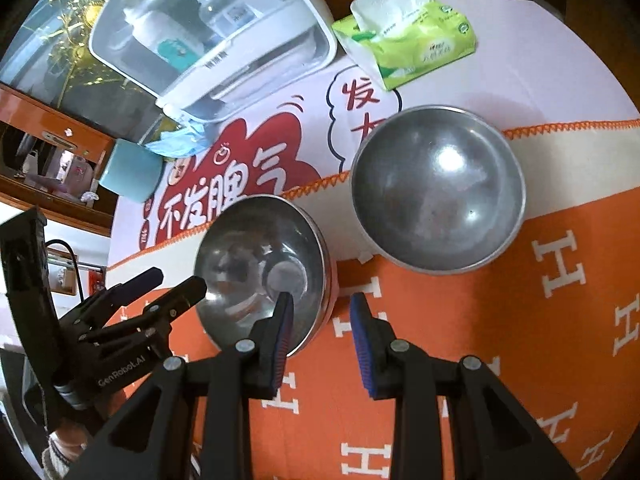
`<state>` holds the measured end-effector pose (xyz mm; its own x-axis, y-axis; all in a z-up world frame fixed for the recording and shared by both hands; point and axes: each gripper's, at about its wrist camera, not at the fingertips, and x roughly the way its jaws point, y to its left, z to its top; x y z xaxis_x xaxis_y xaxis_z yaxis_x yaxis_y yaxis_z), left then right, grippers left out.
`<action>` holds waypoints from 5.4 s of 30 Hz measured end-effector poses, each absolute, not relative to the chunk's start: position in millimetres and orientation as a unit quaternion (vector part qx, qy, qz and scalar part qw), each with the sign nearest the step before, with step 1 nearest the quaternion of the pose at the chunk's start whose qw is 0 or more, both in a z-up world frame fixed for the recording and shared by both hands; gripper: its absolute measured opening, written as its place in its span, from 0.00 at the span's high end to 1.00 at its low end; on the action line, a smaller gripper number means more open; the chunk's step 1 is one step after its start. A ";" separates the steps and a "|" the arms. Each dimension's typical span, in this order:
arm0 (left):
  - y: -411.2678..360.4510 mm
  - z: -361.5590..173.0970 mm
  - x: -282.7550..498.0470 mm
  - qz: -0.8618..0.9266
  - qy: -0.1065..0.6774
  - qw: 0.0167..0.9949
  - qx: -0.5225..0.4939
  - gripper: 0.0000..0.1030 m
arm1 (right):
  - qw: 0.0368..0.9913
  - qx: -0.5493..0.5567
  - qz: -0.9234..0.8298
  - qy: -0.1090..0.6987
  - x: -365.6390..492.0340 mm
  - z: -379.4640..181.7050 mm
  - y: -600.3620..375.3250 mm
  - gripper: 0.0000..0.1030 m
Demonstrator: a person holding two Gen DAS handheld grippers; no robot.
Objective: Organize plates and bowls
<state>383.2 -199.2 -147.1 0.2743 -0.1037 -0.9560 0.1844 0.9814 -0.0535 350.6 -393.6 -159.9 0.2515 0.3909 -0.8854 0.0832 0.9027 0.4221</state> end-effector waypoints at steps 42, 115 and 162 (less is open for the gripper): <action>-202.1 -93.5 304.5 -0.136 0.623 0.767 0.071 0.93 | 0.753 0.154 0.108 0.631 286.2 -117.8 -366.1 0.92; -172.3 -139.2 63.2 -0.141 0.623 0.766 0.073 0.29 | 0.756 -0.063 0.098 0.644 64.3 -149.6 -299.4 0.89; -194.1 -37.2 150.3 -0.115 0.543 0.829 0.069 0.07 | 0.782 0.066 0.135 0.605 122.6 -80.0 -375.2 0.70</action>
